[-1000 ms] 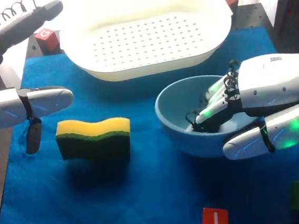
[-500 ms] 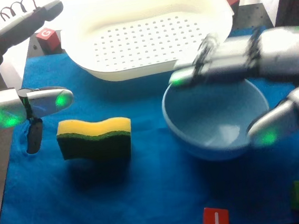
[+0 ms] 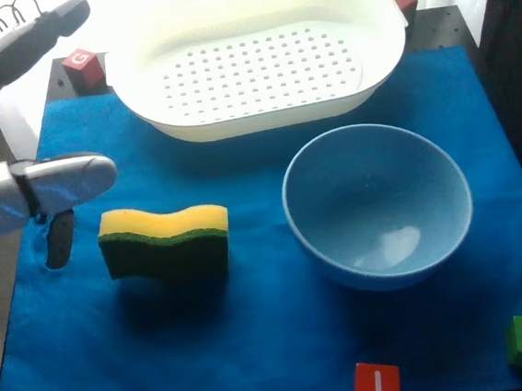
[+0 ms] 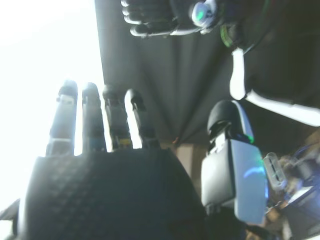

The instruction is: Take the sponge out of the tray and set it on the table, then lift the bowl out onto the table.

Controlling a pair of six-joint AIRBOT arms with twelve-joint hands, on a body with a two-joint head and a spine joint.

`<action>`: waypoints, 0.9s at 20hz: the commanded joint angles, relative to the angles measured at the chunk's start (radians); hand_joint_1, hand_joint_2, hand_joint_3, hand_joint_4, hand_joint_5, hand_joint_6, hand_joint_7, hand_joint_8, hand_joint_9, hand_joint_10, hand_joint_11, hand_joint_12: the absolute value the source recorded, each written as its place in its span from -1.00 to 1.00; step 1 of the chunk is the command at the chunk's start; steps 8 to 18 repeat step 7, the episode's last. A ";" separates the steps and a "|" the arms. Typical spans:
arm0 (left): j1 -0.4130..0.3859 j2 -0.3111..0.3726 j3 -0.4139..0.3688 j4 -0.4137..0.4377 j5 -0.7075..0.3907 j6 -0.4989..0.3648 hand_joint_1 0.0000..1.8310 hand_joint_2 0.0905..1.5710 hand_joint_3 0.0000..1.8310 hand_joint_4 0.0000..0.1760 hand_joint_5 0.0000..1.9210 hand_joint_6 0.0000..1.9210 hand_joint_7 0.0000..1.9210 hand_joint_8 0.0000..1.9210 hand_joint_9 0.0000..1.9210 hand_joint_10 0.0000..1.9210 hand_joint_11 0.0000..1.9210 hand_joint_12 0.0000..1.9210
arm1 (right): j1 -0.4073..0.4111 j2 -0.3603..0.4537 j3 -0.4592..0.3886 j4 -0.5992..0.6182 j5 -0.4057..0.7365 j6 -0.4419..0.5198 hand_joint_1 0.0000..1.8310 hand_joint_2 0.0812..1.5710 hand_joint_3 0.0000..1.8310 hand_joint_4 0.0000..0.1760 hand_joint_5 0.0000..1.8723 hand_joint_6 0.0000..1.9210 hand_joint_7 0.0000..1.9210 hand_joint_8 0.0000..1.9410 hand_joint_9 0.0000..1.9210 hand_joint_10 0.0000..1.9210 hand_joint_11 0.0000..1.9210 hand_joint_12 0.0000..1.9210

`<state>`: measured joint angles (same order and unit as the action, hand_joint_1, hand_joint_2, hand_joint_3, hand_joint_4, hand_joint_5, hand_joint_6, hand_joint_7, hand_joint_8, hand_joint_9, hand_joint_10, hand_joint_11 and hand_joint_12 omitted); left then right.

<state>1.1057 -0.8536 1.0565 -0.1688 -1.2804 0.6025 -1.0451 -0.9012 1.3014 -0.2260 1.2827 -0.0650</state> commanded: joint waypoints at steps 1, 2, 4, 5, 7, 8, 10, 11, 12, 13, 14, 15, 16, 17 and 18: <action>-0.001 0.013 -0.004 -0.028 -0.152 -0.007 -0.62 0.18 -1.00 0.44 -0.90 -1.00 -0.95 -1.00 -0.96 -1.00 -0.92 -0.95 | -0.027 0.002 -0.002 0.105 0.173 0.005 -0.98 0.36 -1.00 0.92 -1.00 -1.00 -1.00 -1.00 -1.00 -1.00 -1.00 -1.00; 0.003 0.015 -0.007 -0.034 -0.161 -0.007 -0.62 0.18 -1.00 0.44 -0.90 -1.00 -0.95 -1.00 -0.96 -1.00 -0.92 -0.95 | -0.054 0.001 -0.004 0.132 0.193 0.005 -0.98 0.36 -1.00 0.92 -1.00 -1.00 -1.00 -1.00 -1.00 -1.00 -1.00 -1.00; 0.026 0.021 -0.017 -0.056 -0.198 -0.007 -0.70 0.18 -1.00 0.44 -0.94 -1.00 -0.96 -1.00 -0.96 -1.00 -0.90 -0.93 | -0.118 -0.003 -0.008 0.218 0.258 0.005 -0.97 0.33 -1.00 1.00 -1.00 -1.00 -1.00 -1.00 -1.00 -1.00 -1.00 -1.00; 0.040 0.024 -0.023 -0.066 -0.217 -0.007 -0.74 0.17 -1.00 0.49 -0.94 -1.00 -0.96 -1.00 -0.95 -1.00 -0.88 -0.92 | -0.130 -0.007 -0.008 0.239 0.270 0.005 -0.98 0.32 -1.00 1.00 -1.00 -1.00 -1.00 -1.00 -1.00 -1.00 -1.00 -1.00; 0.075 0.033 -0.038 -0.091 -0.272 -0.008 -0.76 0.16 -1.00 0.98 -0.97 -1.00 -0.99 -1.00 -0.99 -1.00 -0.89 -0.92 | -0.131 -0.010 -0.007 0.258 0.289 0.005 -0.94 0.39 -0.99 1.00 -1.00 -1.00 -1.00 -1.00 -1.00 -1.00 -1.00 -1.00; 0.075 0.033 -0.038 -0.091 -0.272 -0.008 -0.76 0.16 -1.00 0.98 -0.97 -1.00 -0.99 -1.00 -0.99 -1.00 -0.89 -0.92 | -0.131 -0.010 -0.007 0.258 0.289 0.005 -0.94 0.39 -0.99 1.00 -1.00 -1.00 -1.00 -1.00 -1.00 -1.00 -1.00 -1.00; 0.075 0.033 -0.038 -0.091 -0.272 -0.008 -0.76 0.16 -1.00 0.98 -0.97 -1.00 -0.99 -1.00 -0.99 -1.00 -0.89 -0.92 | -0.131 -0.010 -0.007 0.258 0.289 0.005 -0.94 0.39 -0.99 1.00 -1.00 -1.00 -1.00 -1.00 -1.00 -1.00 -1.00 -1.00; 0.075 0.033 -0.038 -0.091 -0.272 -0.008 -0.76 0.16 -1.00 0.98 -0.97 -1.00 -0.99 -1.00 -0.99 -1.00 -0.89 -0.92 | -0.131 -0.010 -0.007 0.258 0.289 0.005 -0.94 0.39 -0.99 1.00 -1.00 -1.00 -1.00 -1.00 -1.00 -1.00 -1.00 -1.00; 0.075 0.033 -0.038 -0.091 -0.272 -0.008 -0.76 0.16 -1.00 0.98 -0.97 -1.00 -0.99 -1.00 -0.99 -1.00 -0.89 -0.92 | -0.131 -0.010 -0.007 0.258 0.289 0.005 -0.94 0.39 -0.99 1.00 -1.00 -1.00 -1.00 -1.00 -1.00 -1.00 -1.00 -1.00; 0.075 0.033 -0.038 -0.091 -0.272 -0.008 -0.76 0.16 -1.00 0.98 -0.97 -1.00 -0.99 -1.00 -0.99 -1.00 -0.89 -0.92 | -0.131 -0.010 -0.007 0.258 0.289 0.005 -0.94 0.39 -0.99 1.00 -1.00 -1.00 -1.00 -1.00 -1.00 -1.00 -1.00 -1.00; 0.075 0.033 -0.038 -0.091 -0.272 -0.008 -0.76 0.16 -1.00 0.98 -0.97 -1.00 -0.99 -1.00 -0.99 -1.00 -0.89 -0.92 | -0.131 -0.010 -0.007 0.258 0.289 0.005 -0.94 0.39 -0.99 1.00 -1.00 -1.00 -1.00 -1.00 -1.00 -1.00 -1.00 -1.00; 0.075 0.033 -0.038 -0.091 -0.272 -0.008 -0.76 0.16 -1.00 0.98 -0.97 -1.00 -0.99 -1.00 -0.99 -1.00 -0.89 -0.92 | -0.131 -0.010 -0.007 0.258 0.289 0.005 -0.94 0.39 -0.99 1.00 -1.00 -1.00 -1.00 -1.00 -1.00 -1.00 -1.00 -1.00; 0.075 0.033 -0.038 -0.091 -0.272 -0.008 -0.76 0.16 -1.00 0.98 -0.97 -1.00 -0.99 -1.00 -0.99 -1.00 -0.89 -0.92 | -0.131 -0.010 -0.007 0.258 0.289 0.005 -0.94 0.39 -0.99 1.00 -1.00 -1.00 -1.00 -1.00 -1.00 -1.00 -1.00 -1.00; 0.075 0.033 -0.038 -0.091 -0.272 -0.008 -0.76 0.16 -1.00 0.98 -0.97 -1.00 -0.99 -1.00 -0.99 -1.00 -0.89 -0.92 | -0.131 -0.010 -0.007 0.258 0.289 0.005 -0.94 0.39 -0.99 1.00 -1.00 -1.00 -1.00 -1.00 -1.00 -1.00 -1.00 -1.00; 0.075 0.033 -0.038 -0.091 -0.272 -0.008 -0.76 0.16 -1.00 0.98 -0.97 -1.00 -0.99 -1.00 -0.99 -1.00 -0.89 -0.92 | -0.131 -0.010 -0.007 0.258 0.289 0.005 -0.94 0.39 -0.99 1.00 -1.00 -1.00 -1.00 -1.00 -1.00 -1.00 -1.00 -1.00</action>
